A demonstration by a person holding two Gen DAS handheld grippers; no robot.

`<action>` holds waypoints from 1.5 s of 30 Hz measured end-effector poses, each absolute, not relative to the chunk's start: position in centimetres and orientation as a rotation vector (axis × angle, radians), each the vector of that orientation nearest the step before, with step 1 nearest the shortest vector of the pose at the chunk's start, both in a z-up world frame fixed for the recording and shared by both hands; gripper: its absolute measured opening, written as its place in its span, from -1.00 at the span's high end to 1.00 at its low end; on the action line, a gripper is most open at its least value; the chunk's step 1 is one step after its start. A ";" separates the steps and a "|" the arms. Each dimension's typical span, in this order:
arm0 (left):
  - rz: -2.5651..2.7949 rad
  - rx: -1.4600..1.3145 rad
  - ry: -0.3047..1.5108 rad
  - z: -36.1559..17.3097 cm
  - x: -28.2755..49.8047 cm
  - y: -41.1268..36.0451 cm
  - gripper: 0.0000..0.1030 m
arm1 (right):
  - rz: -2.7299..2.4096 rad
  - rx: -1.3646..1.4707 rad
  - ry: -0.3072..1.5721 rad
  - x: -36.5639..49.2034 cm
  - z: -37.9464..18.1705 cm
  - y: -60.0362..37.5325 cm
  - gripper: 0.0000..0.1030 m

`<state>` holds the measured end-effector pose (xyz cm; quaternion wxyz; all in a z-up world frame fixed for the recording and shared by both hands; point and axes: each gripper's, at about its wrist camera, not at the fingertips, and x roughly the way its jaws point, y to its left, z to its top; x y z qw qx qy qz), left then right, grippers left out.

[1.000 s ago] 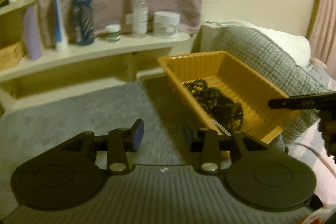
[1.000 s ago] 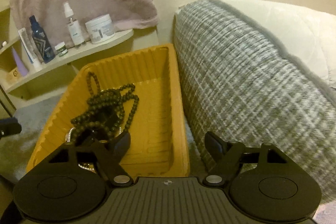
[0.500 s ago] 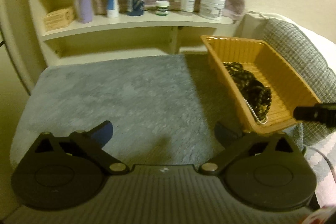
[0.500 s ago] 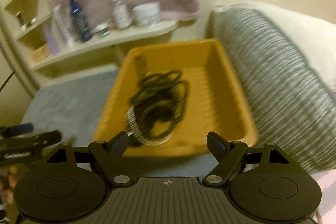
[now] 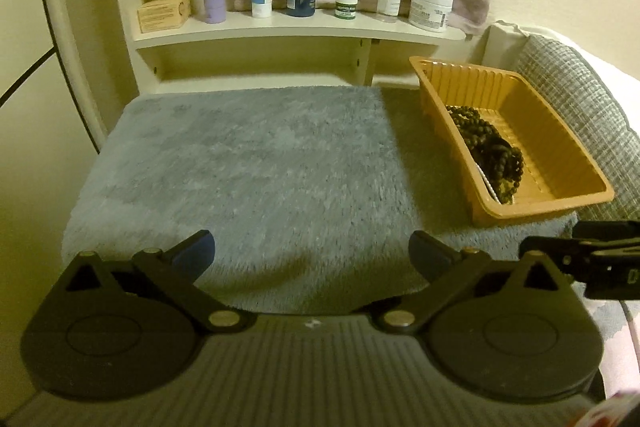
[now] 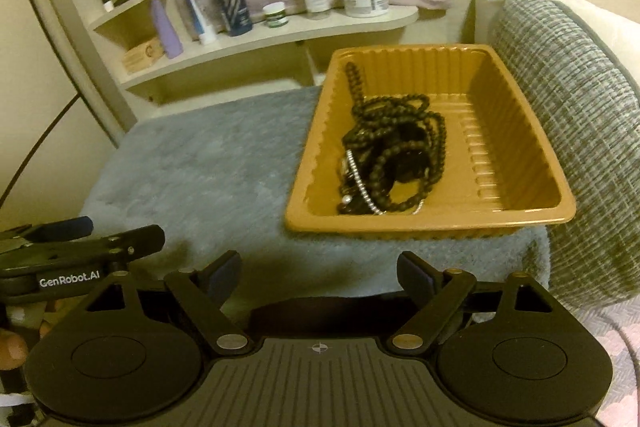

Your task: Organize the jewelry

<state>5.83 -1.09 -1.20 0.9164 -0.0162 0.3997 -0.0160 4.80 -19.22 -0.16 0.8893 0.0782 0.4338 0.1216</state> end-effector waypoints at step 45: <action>0.029 -0.021 0.759 1.5 1.1 -0.4 -0.99 | 0.269 0.164 0.842 1.9 1.0 -17.6 -0.65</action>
